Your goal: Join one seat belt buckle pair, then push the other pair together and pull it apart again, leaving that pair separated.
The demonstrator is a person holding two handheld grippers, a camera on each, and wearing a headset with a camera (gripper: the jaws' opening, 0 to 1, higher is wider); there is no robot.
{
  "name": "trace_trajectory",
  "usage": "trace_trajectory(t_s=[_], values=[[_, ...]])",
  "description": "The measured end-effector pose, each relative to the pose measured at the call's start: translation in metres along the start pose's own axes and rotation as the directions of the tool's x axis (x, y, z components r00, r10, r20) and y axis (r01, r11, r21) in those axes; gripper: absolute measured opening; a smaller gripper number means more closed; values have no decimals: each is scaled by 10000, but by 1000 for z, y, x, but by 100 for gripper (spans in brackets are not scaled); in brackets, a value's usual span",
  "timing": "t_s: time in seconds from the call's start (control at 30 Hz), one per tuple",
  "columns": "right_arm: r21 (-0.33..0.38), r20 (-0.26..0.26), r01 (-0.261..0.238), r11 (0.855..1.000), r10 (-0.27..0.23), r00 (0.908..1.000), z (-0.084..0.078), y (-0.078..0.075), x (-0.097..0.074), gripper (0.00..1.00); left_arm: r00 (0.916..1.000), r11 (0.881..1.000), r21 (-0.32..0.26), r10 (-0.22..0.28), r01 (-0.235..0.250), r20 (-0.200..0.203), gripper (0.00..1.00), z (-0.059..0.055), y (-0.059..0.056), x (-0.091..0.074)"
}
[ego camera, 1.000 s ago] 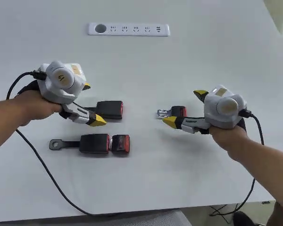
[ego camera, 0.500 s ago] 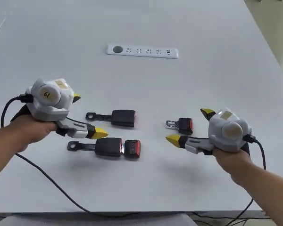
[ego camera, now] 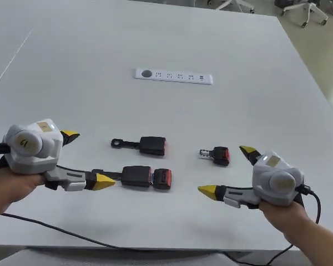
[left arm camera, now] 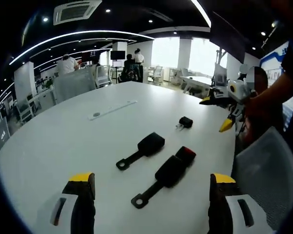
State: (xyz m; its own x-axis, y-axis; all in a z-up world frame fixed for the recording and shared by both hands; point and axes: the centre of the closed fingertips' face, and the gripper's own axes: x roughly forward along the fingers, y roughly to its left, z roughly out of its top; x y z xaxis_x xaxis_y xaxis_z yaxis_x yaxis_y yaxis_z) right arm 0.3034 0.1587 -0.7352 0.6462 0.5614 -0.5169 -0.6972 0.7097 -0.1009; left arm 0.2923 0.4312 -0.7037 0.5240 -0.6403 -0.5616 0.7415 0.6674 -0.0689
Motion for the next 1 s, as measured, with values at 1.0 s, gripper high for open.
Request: trace_trajectory(t_s=[1.0], values=[[361,184,264,9990,-271,9995,-14,38,-38,100,9991,9994,346,62,-77,412,100,-18,-7,-35]])
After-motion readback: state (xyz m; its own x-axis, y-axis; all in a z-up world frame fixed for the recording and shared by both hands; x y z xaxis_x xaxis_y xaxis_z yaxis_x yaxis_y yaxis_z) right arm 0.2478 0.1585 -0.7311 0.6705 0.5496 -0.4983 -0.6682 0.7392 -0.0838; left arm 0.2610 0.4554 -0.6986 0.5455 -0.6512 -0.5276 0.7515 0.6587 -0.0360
